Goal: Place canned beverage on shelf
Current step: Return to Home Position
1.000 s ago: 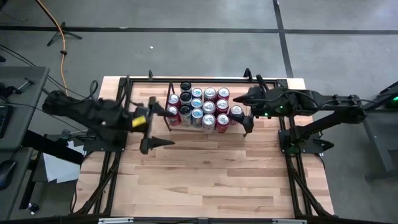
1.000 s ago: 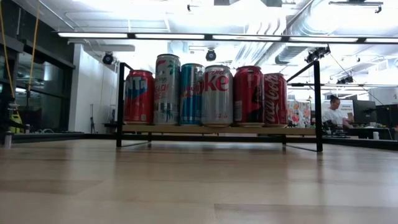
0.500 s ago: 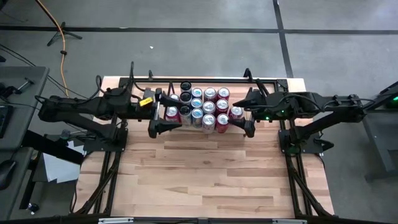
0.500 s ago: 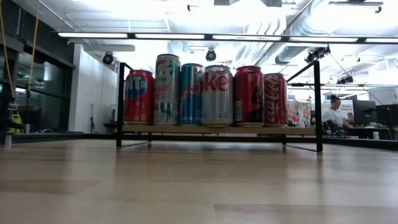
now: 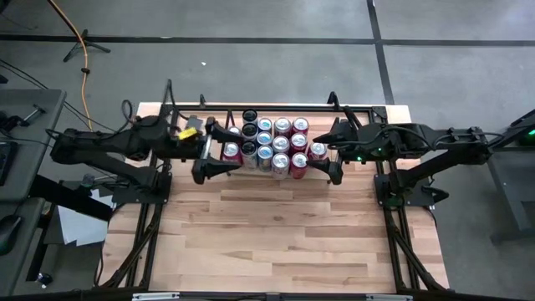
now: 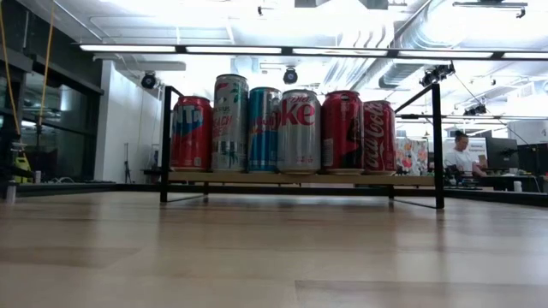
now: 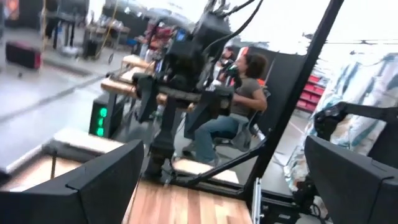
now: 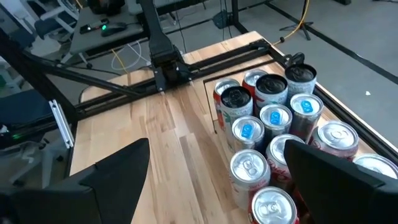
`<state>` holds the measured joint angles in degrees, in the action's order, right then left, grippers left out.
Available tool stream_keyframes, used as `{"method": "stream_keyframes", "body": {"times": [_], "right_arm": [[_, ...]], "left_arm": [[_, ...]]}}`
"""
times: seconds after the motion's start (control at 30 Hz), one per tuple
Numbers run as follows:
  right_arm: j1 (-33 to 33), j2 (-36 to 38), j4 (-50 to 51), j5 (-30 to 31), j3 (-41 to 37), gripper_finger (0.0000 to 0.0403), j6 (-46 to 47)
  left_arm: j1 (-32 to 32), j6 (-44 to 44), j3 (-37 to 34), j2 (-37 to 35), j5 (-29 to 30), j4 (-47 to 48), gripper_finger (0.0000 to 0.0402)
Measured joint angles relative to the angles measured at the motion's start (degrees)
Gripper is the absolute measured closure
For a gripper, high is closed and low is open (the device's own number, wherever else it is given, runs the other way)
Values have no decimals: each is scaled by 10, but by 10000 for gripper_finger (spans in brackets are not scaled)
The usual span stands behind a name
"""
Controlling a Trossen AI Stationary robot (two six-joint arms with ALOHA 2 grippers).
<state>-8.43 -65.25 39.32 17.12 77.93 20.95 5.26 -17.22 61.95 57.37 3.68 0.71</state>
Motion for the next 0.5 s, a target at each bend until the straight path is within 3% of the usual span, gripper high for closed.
{"method": "stream_keyframes", "body": {"times": [0.23, 0.4, 0.5], "right_arm": [[0, 0, -5, 0, 0, 45, 26], [0, 0, 13, 0, 0, 45, 7], [0, 0, 32, 0, 0, 45, 23]], "left_arm": [[0, 73, -33, -90, 2, 20, 65], [0, 62, -166, -193, 31, -39, 155], [0, 46, -267, -256, 37, -123, 224]]}}
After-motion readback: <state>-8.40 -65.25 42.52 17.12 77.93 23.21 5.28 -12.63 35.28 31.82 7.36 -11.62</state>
